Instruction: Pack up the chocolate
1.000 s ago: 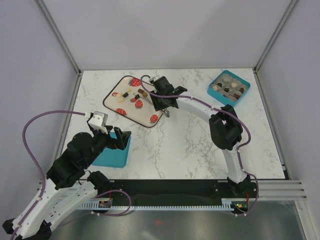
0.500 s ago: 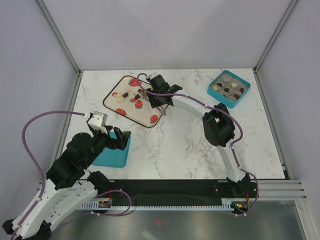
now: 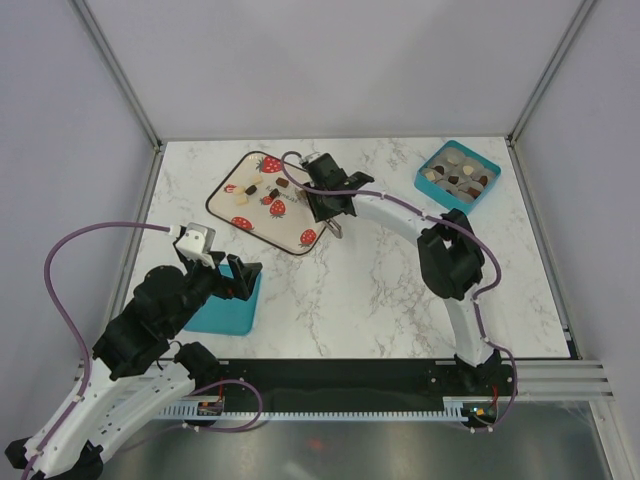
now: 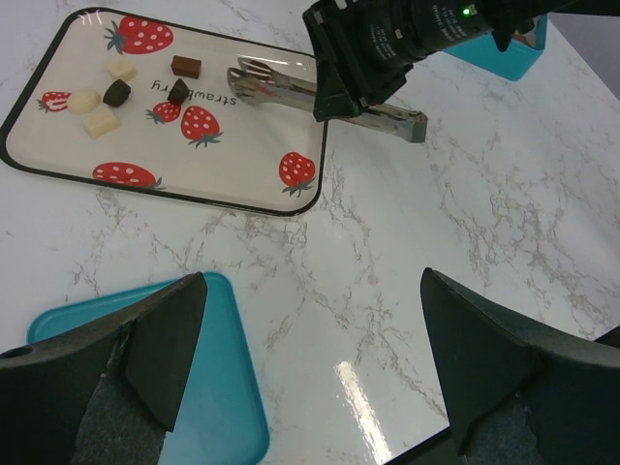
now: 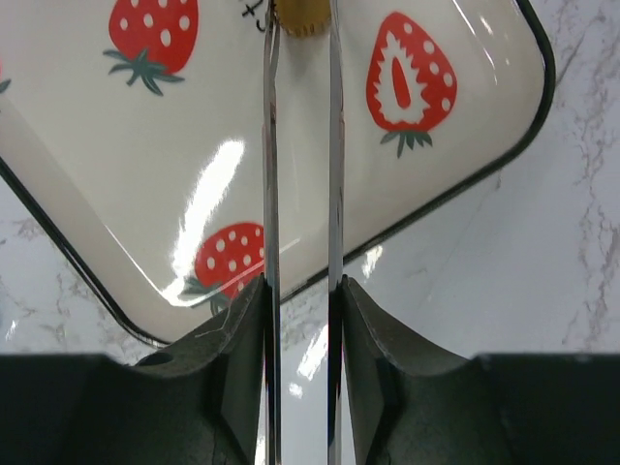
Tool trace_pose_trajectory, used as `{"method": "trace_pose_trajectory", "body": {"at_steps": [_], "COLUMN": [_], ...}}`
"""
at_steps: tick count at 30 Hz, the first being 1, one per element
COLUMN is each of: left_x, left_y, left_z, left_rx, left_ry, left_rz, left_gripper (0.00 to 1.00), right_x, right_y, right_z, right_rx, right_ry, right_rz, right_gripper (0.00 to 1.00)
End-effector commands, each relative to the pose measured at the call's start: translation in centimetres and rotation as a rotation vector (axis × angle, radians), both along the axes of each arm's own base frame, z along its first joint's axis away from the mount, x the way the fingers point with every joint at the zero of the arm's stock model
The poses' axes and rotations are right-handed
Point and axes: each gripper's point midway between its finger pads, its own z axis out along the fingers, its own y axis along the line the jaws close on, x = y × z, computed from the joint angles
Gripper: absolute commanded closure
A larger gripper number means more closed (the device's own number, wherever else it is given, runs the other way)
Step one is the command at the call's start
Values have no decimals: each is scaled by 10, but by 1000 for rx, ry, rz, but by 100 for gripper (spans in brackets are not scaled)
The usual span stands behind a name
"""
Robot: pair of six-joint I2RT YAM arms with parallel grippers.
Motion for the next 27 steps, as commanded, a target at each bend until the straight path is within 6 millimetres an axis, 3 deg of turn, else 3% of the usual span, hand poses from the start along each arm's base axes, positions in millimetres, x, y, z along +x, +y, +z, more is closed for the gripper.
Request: {"method": "trace_pose_trajectory", "body": {"at_steps": [1,2,3,4,5,6,8,9,10,12,14,18,22,27], "left_x": [5,5,4,4,5,5,5,5,5,4,4,2,1,3], "left_y": [4,4,3,3,3,2,0,-1,-1,-1,0,-3,-8,-13], "left_z": [10,10,10,10,9,9,8,7,7,8,8,8,7,0], "left_rx": [8,6,5,6,8,9,11,11,12,10,9,2,3,12], "left_ry": [-56,-59,-58,-57,-53,-50,-46,-44,-43,-46,-46,-45,-36,-12], "left_rz": [17,17,11,13,13,10,2,-1,-2,-6,-1,-21,-45,-58], "left_gripper": [0,0,0,0,0,0,0,0,0,0,0,0,0,0], "right_x": [-13,-22,-25,-27,-34,-38,-47,-50,-54,-59,-62,-70,-77,-75], "right_y": [-19,-29,-34,-44,-55,-65,-92,-108,-132,-161,-200,-266,-308,-324], "right_z": [55,47,52,69,64,83,81,94,87,98,92,101,101,98], "right_rx": [31,17,22,46,31,45,10,7,-27,-38,-55,-81,-118,-106], "right_ry": [-63,-39,-41,-64,-49,-82,-67,-89,-56,-70,-42,-38,-25,5], "right_rz": [-20,-20,-26,-47,-56,-70,-110,-141,-186,-246,-330,-501,-626,-694], "right_gripper": [62,62,63,62,63,63,63,63,63,63,63,63,63,63]}}
